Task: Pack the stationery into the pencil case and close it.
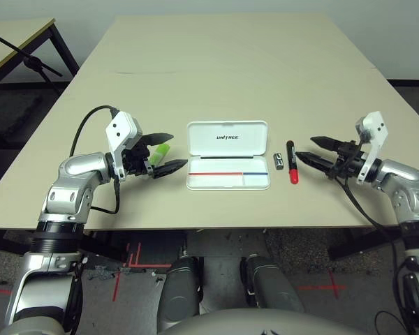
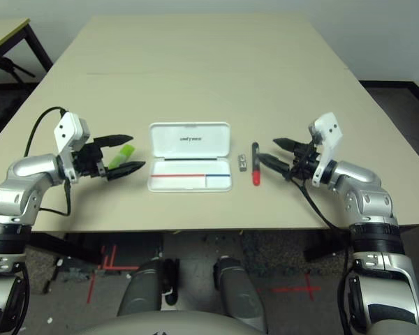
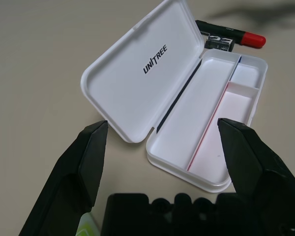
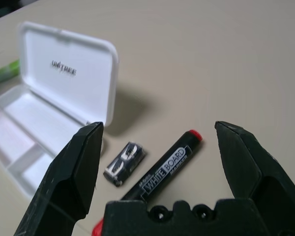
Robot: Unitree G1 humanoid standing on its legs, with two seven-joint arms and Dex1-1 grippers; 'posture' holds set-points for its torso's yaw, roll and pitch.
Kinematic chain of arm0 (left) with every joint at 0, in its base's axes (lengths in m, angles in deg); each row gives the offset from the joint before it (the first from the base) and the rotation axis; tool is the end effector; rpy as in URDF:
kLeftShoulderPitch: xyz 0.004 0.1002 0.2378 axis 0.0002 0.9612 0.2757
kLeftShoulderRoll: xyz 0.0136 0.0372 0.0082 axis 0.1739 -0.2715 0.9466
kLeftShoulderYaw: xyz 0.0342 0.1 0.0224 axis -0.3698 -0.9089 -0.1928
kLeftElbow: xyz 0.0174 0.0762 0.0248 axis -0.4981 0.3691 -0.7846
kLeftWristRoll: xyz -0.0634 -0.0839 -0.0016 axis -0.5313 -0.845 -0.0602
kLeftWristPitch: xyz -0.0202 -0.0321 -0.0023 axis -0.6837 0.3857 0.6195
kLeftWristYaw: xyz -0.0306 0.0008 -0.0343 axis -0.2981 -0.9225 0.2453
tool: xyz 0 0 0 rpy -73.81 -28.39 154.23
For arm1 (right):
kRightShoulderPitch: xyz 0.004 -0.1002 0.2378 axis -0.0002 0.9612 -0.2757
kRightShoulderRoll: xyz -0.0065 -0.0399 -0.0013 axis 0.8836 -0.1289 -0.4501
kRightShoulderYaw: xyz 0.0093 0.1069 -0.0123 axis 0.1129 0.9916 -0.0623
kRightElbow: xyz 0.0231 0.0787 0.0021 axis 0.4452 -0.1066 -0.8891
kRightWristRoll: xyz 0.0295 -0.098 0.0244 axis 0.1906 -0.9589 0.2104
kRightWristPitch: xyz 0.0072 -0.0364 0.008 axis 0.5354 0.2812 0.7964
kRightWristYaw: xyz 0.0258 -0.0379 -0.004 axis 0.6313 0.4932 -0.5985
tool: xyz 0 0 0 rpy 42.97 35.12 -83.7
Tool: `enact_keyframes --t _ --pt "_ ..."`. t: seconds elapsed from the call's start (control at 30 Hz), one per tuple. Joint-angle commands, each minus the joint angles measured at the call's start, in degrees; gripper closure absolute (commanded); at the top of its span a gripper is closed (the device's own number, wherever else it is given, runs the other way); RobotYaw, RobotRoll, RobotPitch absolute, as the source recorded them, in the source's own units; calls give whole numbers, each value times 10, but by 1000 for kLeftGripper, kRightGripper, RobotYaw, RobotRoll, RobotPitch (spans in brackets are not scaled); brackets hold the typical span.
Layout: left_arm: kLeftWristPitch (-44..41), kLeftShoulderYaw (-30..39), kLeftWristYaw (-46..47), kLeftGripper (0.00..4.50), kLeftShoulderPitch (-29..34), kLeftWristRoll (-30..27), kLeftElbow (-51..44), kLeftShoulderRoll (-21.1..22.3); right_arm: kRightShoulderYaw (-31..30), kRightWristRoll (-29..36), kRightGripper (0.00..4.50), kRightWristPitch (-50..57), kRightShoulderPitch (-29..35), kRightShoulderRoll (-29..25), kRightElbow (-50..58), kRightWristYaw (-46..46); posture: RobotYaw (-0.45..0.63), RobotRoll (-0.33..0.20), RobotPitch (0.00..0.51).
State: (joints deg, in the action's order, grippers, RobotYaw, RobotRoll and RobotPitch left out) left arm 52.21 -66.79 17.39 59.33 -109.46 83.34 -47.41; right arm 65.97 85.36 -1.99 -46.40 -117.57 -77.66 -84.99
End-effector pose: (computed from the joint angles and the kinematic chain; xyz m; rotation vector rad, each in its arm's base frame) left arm 0.2701 0.2610 0.1385 0.2544 0.1327 -1.0188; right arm 0.2610 -0.2739 0.1167 0.0796 0.1495 0.6246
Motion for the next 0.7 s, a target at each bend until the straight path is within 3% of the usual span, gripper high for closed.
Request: enact_keyframes --t 0.03,0.3,0.7 --pt "8 -12 -4 19 6 8 9 0 3 -12 0 52 26 51 94 131 -68 0 107" --pt "10 -24 -8 19 -1 8 10 -3 -34 -86 0 147 43 133 194 331 -85 0 107" --pt "6 -32 -9 19 -16 6 6 -1 -33 -105 0 199 30 163 185 398 -86 0 108"
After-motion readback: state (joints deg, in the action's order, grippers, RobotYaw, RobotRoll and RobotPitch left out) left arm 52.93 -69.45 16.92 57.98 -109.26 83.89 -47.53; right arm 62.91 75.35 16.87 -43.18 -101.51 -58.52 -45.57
